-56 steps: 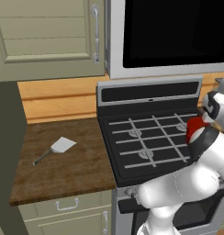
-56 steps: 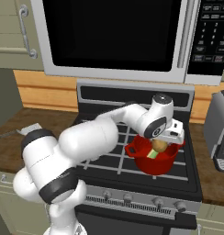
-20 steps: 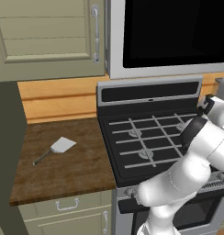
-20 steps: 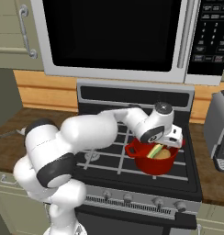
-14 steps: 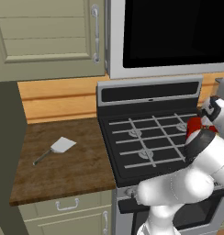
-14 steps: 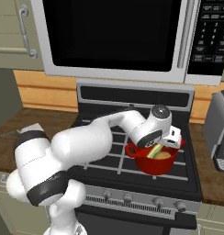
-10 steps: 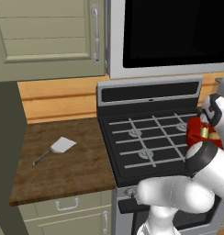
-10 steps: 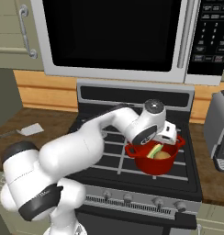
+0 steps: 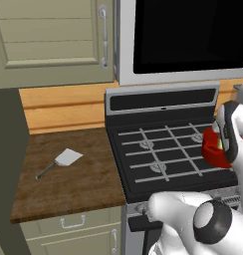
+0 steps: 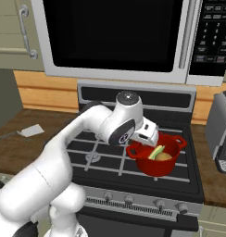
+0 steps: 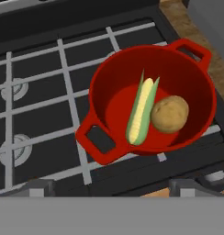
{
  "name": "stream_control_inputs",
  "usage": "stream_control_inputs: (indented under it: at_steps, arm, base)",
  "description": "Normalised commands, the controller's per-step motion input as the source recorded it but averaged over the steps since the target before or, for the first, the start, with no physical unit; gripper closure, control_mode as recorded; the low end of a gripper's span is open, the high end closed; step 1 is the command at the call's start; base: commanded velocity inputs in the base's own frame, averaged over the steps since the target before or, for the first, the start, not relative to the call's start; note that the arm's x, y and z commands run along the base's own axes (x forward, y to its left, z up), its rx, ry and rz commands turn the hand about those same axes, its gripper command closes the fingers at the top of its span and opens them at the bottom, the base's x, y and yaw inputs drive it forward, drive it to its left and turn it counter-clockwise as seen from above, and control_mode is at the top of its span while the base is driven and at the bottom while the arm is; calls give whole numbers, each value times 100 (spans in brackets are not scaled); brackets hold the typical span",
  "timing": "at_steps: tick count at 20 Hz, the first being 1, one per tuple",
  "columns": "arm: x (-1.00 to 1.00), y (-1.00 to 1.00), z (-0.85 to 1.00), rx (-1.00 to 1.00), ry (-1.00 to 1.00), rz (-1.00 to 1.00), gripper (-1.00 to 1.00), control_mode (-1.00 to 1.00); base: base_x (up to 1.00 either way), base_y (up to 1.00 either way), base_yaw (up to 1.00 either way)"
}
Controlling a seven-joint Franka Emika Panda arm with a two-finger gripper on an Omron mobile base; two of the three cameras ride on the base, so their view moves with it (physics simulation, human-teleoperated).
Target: Put the corn and potato in the pot. Retrieve the spatula and lightly stir the vegetables in the pot.
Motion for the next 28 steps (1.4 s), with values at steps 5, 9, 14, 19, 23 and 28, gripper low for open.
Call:
stream_control_inputs:
  at_steps: [5,9,14,19,23,28]
  arm:
    - [-44,94,20,1,0,-3,-100,-100]
    - [-12,100,7,0,3,0,-100,-100]
    - [0,100,2,0,7,0,-100,-100]
    - [0,100,0,-1,9,-1,-100,-100]
    - [0,100,0,3,0,-5,-100,-100]
    - [0,100,0,6,5,-4,-100,-100]
  base:
    - [0,0,0]
    - [0,0,0]
    - [0,0,0]
    - [0,0,0]
    - [0,0,0]
    - [0,0,0]
